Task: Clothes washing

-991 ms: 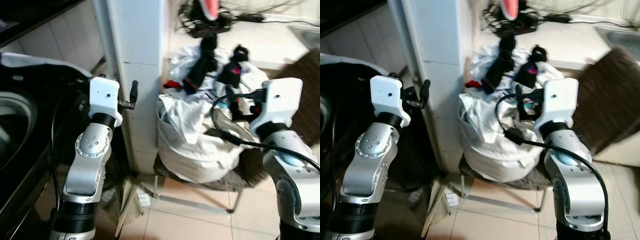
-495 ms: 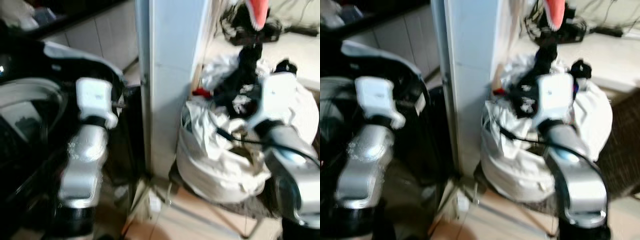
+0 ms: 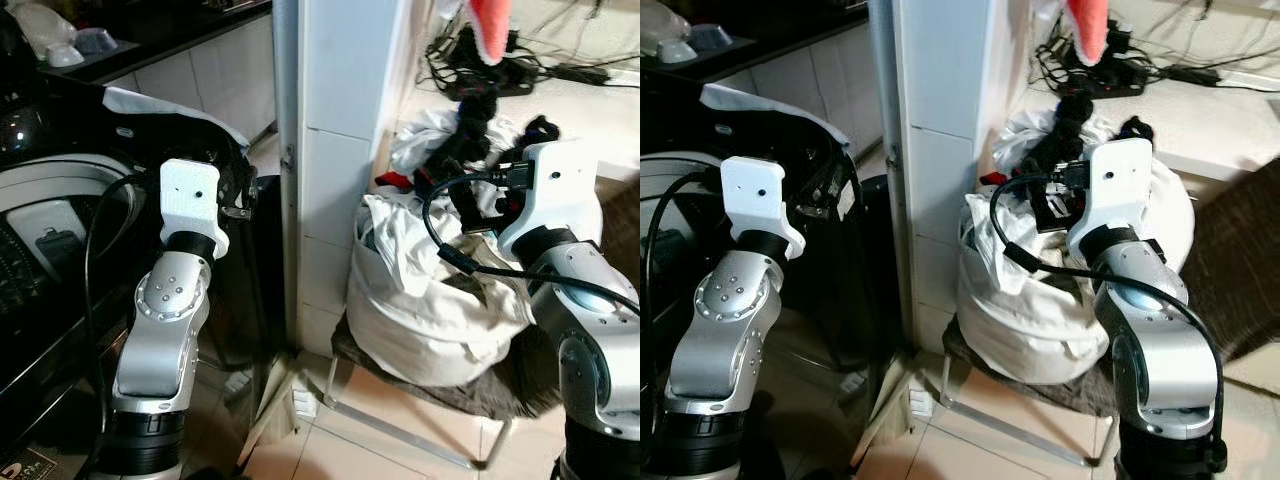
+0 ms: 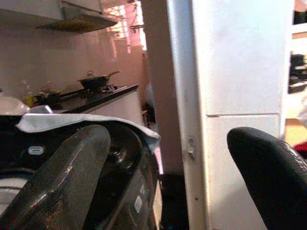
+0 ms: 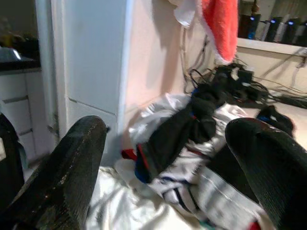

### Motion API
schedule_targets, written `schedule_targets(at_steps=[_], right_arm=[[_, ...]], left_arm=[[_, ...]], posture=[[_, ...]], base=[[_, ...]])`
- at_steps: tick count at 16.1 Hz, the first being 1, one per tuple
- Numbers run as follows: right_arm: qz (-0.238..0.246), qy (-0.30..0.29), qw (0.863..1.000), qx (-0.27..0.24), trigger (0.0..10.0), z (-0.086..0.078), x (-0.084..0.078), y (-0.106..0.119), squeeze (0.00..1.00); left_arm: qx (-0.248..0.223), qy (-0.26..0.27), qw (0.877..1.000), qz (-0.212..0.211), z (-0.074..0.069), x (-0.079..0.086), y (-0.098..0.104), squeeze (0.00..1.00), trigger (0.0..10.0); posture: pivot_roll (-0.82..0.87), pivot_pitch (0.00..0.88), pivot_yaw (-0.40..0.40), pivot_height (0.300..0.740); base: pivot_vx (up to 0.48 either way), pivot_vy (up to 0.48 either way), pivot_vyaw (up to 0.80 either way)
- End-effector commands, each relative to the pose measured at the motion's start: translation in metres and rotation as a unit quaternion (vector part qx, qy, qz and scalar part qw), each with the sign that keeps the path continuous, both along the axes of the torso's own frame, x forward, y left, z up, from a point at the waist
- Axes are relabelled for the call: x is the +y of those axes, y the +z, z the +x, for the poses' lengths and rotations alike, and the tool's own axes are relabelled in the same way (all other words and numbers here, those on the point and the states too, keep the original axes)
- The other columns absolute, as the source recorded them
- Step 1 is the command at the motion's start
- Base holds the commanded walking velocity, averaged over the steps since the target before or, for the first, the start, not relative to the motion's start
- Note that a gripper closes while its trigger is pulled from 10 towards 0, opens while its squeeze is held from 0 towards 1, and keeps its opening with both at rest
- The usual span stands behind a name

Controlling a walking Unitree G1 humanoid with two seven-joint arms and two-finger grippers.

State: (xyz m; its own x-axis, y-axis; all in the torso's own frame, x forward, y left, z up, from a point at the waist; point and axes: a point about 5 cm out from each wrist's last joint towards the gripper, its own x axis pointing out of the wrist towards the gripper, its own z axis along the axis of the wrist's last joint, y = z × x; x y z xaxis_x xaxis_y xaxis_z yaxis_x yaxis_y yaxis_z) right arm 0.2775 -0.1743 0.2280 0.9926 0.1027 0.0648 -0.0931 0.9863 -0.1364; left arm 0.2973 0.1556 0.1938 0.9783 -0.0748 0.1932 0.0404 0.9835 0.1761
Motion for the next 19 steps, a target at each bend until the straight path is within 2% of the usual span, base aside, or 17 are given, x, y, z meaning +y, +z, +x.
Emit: schedule_targets(at_steps=[1,4,8,9,11,14,19], right_arm=[[-0.005,-0.017,1.0,0.007,10.0,0.005,-0.006,0.002,0.0],[-0.013,-0.018,1.0,0.006,10.0,0.013,-0.009,0.005,0.0],[-0.003,-0.019,1.0,0.003,10.0,0.011,-0.004,0.002,0.0],[0.017,-0.039,0.999,0.01,10.0,0.008,-0.005,-0.002,0.0],[0.025,-0.068,0.997,0.004,10.0,-0.004,-0.008,-0.01,0.0],[0.037,-0.062,0.997,-0.01,10.0,-0.017,-0.004,-0.014,0.0],[0.041,-0.064,0.997,-0.018,10.0,-0.019,-0.005,-0.013,0.0]], left_arm=[[0.005,-0.014,1.0,0.006,0.0,-0.005,0.001,0.0,10.0],[0.007,-0.016,1.0,0.012,0.0,-0.006,0.002,0.0,10.0],[0.005,-0.01,1.0,0.019,-0.001,-0.005,0.002,0.0,10.0],[0.005,-0.012,1.0,0.02,-0.002,-0.006,0.002,0.0,10.0],[0.008,-0.012,1.0,0.016,-0.004,-0.01,-0.003,0.0,10.0],[0.004,-0.034,0.999,0.008,-0.005,-0.02,-0.004,0.0,10.0],[-0.014,-0.059,0.998,0.011,-0.005,-0.026,0.003,0.0,10.0]], posture=[[-0.01,0.0,-0.008,0.74],[-0.01,0.0,-0.007,0.74],[0.0,0.0,-0.012,0.74],[0.0,0.0,-0.014,0.74],[0.0,0.0,-0.008,0.74],[-0.01,0.0,0.005,0.74],[-0.01,0.0,0.009,0.74]], base=[[0.0,0.0,0.0],[0.0,0.0,0.0],[0.0,0.0,0.0],[0.0,0.0,0.0],[0.0,0.0,0.0],[0.0,0.0,0.0],[0.0,0.0,0.0]])
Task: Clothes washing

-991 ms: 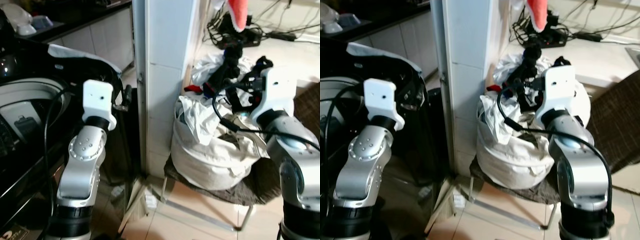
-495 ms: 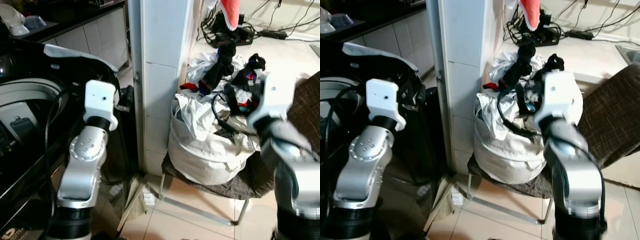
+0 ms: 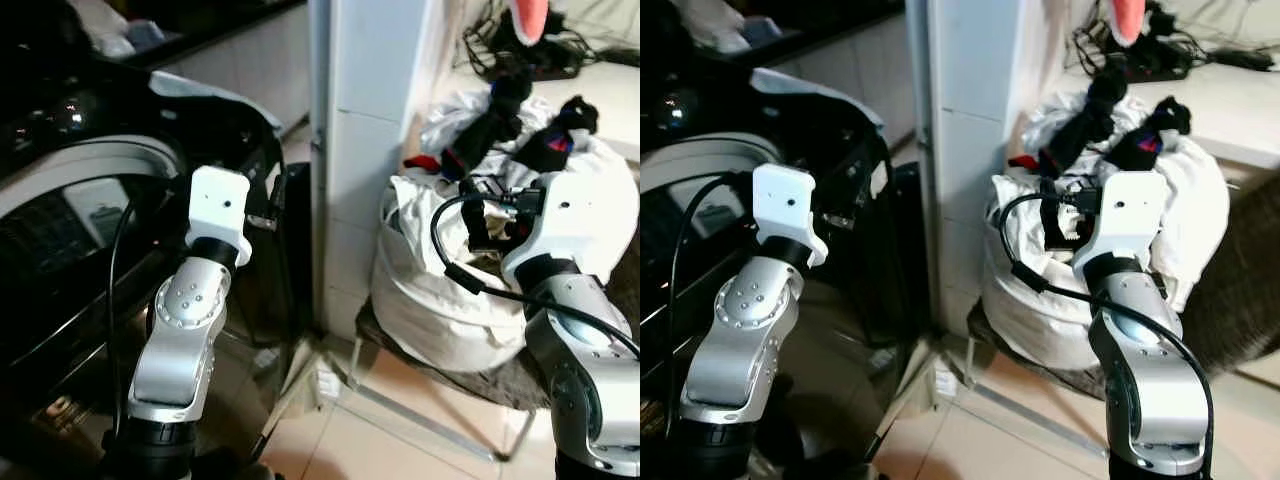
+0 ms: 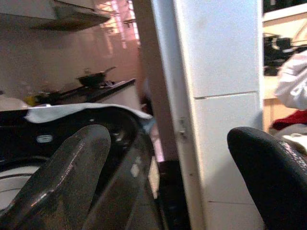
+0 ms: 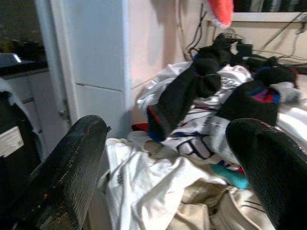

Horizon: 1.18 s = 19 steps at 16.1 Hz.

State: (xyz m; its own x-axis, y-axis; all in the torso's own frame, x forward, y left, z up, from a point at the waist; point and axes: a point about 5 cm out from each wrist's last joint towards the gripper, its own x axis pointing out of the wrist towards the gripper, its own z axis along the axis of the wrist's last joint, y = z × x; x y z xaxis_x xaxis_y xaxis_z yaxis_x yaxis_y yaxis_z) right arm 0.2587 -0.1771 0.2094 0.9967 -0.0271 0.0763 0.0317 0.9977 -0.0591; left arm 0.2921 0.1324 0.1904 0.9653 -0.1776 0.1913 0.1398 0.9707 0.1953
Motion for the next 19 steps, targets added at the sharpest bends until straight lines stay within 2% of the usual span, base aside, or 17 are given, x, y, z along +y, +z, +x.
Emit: schedule_targets(at_steps=[1,6,19], right_arm=[[-0.001,-0.002,1.0,-0.016,10.0,0.0006,-0.0033,0.007,0.0],[-0.012,0.005,1.0,-0.02,10.0,0.004,-0.0061,0.0112,0.0],[-0.01,0.011,1.0,-0.004,10.0,0.0042,-0.006,0.0046,0.0]], left_arm=[[-0.013,-0.009,1.0,0.0,0.0004,-0.0027,0.0057,0.0,10.0],[-0.008,-0.001,1.0,-0.002,0.0014,-0.0012,0.004,0.0,10.0],[-0.006,0.002,1.0,-0.004,0.0019,0.0017,0.0045,0.0,10.0]], posture=[[-0.01,0.0,0.008,0.74],[-0.01,0.0,0.002,0.74],[-0.01,0.0,0.0,0.74]], base=[[0.0,0.0,0.0],[0.0,0.0,0.0],[0.297,0.0,0.0]])
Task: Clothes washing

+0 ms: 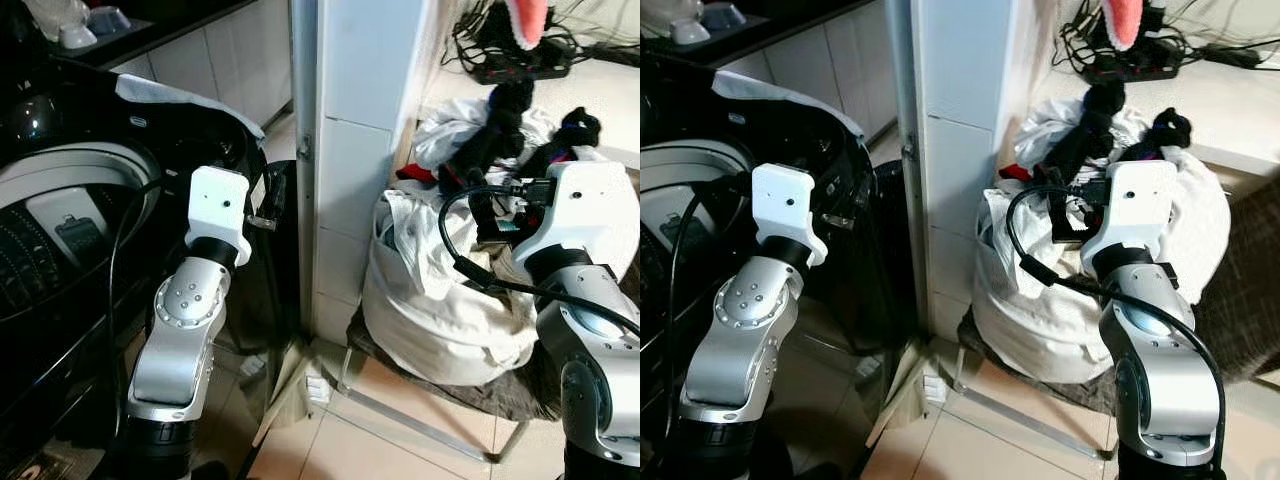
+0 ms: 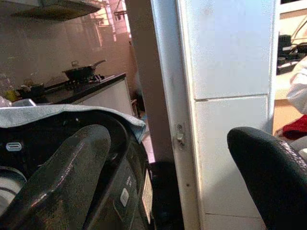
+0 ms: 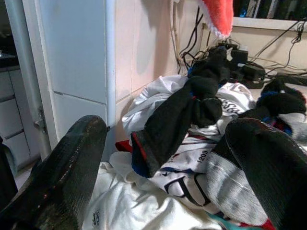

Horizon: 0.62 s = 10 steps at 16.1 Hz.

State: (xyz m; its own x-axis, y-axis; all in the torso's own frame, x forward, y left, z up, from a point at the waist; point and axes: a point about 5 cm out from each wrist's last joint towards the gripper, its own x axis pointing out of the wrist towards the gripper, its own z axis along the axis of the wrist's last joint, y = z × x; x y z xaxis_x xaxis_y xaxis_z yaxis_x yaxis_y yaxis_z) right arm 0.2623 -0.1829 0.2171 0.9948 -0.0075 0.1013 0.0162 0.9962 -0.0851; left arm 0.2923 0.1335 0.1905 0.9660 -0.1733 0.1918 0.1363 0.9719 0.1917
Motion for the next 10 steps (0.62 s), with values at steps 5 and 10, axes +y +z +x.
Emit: schedule_targets(at_steps=[5,10], right_arm=[[-0.011,0.015,1.0,0.008,10.0,0.002,0.0026,-0.0022,0.0],[-0.002,0.005,1.0,0.008,10.0,0.0013,0.0,-0.0024,0.0]], left_arm=[[-0.007,0.005,1.0,-0.005,0.0022,0.0029,0.0055,0.0,10.0],[-0.007,-0.001,1.0,-0.004,0.0022,0.0011,0.005,0.0,10.0]], posture=[[0.0,0.0,-0.007,0.74],[-0.01,0.0,0.003,0.74]], base=[[0.295,0.0,0.0],[0.295,0.0,0.59]])
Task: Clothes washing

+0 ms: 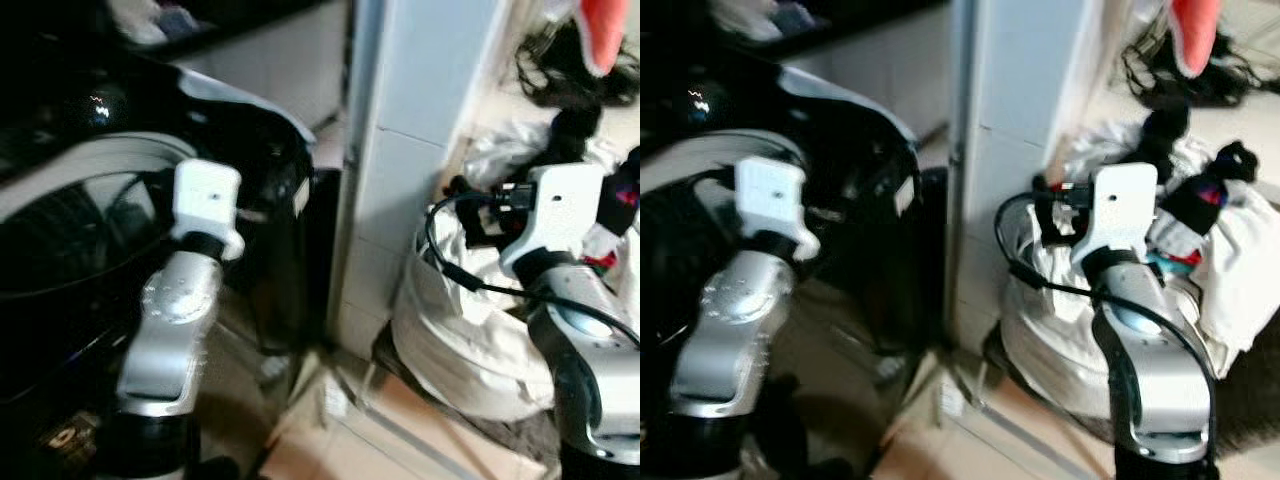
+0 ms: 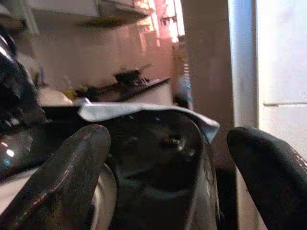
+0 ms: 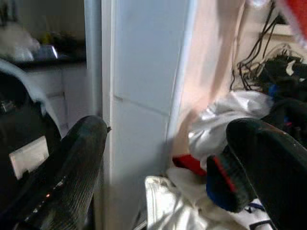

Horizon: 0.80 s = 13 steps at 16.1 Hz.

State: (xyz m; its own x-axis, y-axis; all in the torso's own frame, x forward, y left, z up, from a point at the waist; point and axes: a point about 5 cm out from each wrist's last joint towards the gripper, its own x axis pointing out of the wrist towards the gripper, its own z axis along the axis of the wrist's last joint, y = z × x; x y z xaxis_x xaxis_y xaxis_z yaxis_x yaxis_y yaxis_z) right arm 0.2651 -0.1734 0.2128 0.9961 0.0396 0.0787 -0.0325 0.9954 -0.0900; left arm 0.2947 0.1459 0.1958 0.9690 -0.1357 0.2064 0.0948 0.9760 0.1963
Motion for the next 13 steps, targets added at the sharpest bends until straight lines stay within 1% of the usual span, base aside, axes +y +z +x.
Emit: schedule_targets(at_steps=[1,4,5,8,13], right_arm=[[0.003,-0.022,1.0,-0.005,10.0,-0.0011,-0.0112,0.0031,0.0],[0.003,-0.029,1.0,-0.005,10.0,-0.0021,-0.0141,0.003,0.0],[0.012,-0.029,1.0,-0.002,10.0,-0.0032,-0.0132,0.0018,0.0],[0.016,-0.03,0.999,0.0,10.0,-0.0031,-0.0134,0.0013,0.0],[0.011,-0.023,1.0,0.002,10.0,-0.002,-0.0133,0.002,0.0]], left_arm=[[0.0,-0.023,1.0,-0.005,0.0001,-0.012,0.0001,0.0,10.0],[0.001,-0.024,1.0,-0.005,0.0002,-0.0124,0.0001,0.0,10.0],[0.001,-0.026,1.0,-0.006,0.0004,-0.0125,0.0002,0.0,10.0],[0.001,-0.029,1.0,-0.006,0.0009,-0.0135,0.0006,0.0,10.0],[0.002,-0.024,1.0,-0.012,-0.0006,-0.013,-0.0003,0.0,10.0]], posture=[[-0.01,0.0,0.003,0.74],[-0.01,0.0,0.005,0.74],[-0.01,0.0,0.005,0.74],[-0.02,0.0,0.012,0.74],[-0.01,0.0,-0.01,0.74]], base=[[0.296,0.0,0.0],[0.296,0.0,0.0],[0.3,0.0,0.0],[0.301,0.0,-0.7],[0.302,0.0,0.0]])
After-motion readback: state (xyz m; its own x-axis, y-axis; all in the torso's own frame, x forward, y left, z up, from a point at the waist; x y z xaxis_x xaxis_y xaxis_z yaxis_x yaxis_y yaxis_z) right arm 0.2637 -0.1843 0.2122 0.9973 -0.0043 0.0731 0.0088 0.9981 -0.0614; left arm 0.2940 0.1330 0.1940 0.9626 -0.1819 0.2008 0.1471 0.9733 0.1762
